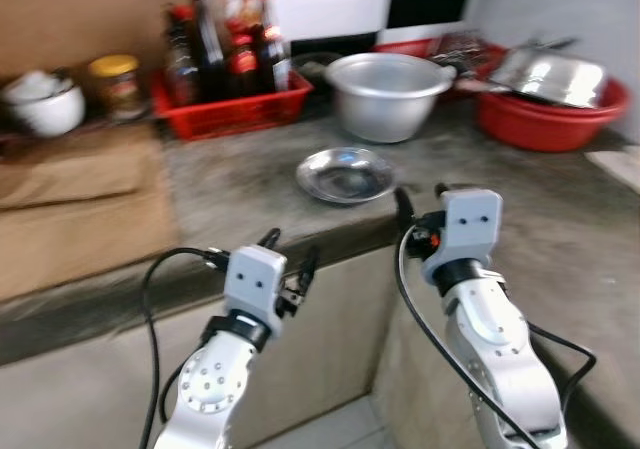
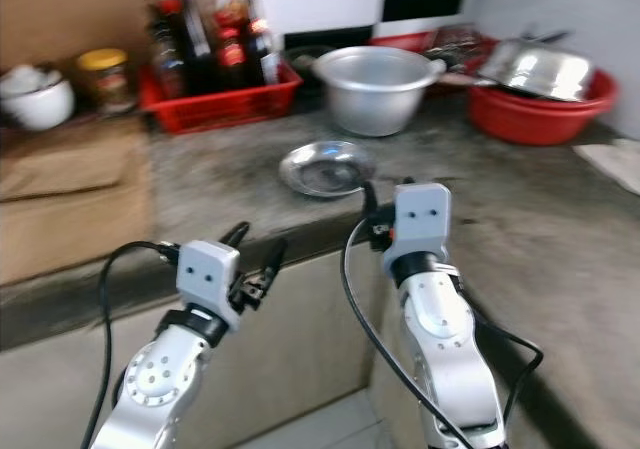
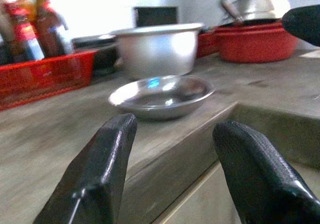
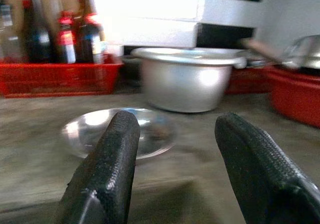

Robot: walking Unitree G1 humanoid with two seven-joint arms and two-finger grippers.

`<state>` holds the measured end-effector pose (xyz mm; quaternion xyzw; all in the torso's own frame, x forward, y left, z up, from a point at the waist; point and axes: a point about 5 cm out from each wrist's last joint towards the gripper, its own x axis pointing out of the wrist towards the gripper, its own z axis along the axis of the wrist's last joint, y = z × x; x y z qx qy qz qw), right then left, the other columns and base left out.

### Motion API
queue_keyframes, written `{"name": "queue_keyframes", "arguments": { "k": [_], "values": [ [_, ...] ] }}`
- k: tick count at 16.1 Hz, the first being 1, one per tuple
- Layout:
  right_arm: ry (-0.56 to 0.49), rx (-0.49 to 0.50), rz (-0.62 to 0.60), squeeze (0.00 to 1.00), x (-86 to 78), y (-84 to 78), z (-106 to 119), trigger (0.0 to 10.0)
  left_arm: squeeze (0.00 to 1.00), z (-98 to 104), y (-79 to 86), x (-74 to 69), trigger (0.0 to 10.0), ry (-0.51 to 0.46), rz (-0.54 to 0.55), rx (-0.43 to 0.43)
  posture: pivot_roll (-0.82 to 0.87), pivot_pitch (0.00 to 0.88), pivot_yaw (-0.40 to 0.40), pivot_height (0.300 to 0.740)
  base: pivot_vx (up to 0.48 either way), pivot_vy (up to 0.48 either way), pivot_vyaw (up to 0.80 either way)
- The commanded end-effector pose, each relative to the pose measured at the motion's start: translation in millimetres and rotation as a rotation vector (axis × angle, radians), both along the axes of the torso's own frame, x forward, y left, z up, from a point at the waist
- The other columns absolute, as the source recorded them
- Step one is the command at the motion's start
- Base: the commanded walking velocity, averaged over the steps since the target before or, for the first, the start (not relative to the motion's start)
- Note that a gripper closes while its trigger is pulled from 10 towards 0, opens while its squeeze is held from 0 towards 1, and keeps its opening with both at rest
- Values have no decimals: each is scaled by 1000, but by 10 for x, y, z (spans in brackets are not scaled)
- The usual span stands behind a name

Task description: Kitchen organization

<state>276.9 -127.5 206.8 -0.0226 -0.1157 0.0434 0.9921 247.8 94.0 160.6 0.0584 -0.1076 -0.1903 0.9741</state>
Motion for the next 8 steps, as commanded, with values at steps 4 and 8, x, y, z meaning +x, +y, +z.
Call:
{"name": "queue_keyframes", "arguments": {
  "k": [4,8],
  "values": [
    [-6,11,-22,0,10,-74,28,10000,0,20,-87,1,10000,-10,-24,-4,57,0,-57,740,312,0,0],
    [-2,18,-25,0,33,-89,43,10000,0,13,-74,1,10000,-2,-4,-19,52,5,-61,740,139,0,0]
  ]
}}
